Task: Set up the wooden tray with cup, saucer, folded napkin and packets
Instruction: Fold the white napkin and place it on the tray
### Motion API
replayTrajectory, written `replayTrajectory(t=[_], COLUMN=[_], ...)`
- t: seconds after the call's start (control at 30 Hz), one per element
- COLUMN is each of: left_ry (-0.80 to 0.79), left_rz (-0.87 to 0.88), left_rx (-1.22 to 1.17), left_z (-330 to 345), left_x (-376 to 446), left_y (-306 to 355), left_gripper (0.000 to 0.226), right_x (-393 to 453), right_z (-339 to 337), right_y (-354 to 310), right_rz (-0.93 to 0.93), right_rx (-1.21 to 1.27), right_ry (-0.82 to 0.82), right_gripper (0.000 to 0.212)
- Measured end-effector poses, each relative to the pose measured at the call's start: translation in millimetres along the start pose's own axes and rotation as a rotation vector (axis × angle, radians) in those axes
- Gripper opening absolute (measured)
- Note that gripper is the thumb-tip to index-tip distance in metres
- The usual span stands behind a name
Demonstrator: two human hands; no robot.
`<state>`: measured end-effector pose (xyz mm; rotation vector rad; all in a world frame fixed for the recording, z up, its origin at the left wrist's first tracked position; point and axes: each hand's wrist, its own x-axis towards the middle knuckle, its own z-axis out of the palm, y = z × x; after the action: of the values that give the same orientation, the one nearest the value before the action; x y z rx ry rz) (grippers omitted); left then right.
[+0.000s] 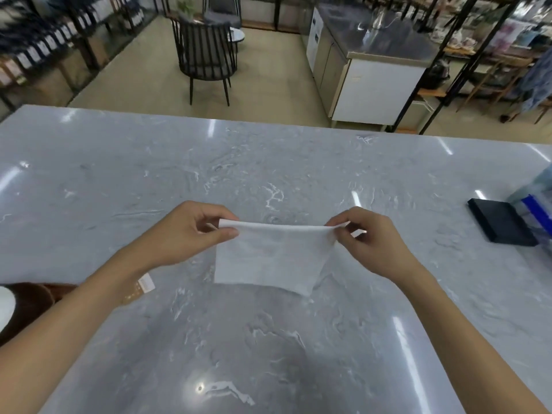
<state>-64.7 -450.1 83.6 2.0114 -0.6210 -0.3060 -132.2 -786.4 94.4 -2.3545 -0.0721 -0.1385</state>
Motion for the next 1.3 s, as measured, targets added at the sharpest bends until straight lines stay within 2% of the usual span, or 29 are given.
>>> replayTrajectory(t=[0.1, 0.27, 0.33, 0.43, 0.53, 0.6, 0.73, 0.9, 1.07, 1.27, 1.3], left_ry=[0.072, 0.343, 0.383, 0.356, 0.256, 0.212, 0.12, 0.166, 0.235, 0.299, 0.311], left_rz=[0.08, 0.235, 0.364, 0.514, 0.489, 0.435, 0.426, 0.464, 0.461, 0.381, 0.37], left_rx=[0.105, 0.083, 0.058, -0.042, -0.218, -0.308, -0.32, -0.318, -0.352, -0.369, -0.372], left_z=[-20, -52, -62, -70, -70, -64, -45, -33, -30, -29, -29], left_x=[-12, -34, -44, -54, -53, -51, -47, -43, -42, -45, -45], left_y=[25, 69, 86, 108, 121, 123, 120, 117, 121, 115, 112], left_gripper=[0.011, 0.015, 0.015, 0.015, 0.014, 0.014, 0.014, 0.017, 0.019, 0.012, 0.012], right_x=[7, -2, -9, -16, -15, -16, -22, -23, -18, -19, -20], right_z=[-10, -29, -35, -40, -41, -38, -25, -17, -11, -9, -8], right_y=[-29, -79, -99, -127, -153, -168, -189, -195, -193, -192, -189], right_rz=[-0.104, -0.252, -0.297, -0.341, -0.36, -0.379, -0.478, -0.574, -0.496, -0.374, -0.357], right_rx=[-0.034, 0.016, 0.068, 0.163, 0.259, 0.322, 0.28, 0.209, 0.304, 0.355, 0.365], right_ry=[0.114, 0.22, 0.271, 0.33, 0.255, 0.182, 0.087, 0.033, 0.016, -0.102, -0.123], right_gripper=[0.027, 0.038, 0.042, 0.033, 0.024, 0.03, 0.026, 0.025, 0.031, 0.021, 0.026])
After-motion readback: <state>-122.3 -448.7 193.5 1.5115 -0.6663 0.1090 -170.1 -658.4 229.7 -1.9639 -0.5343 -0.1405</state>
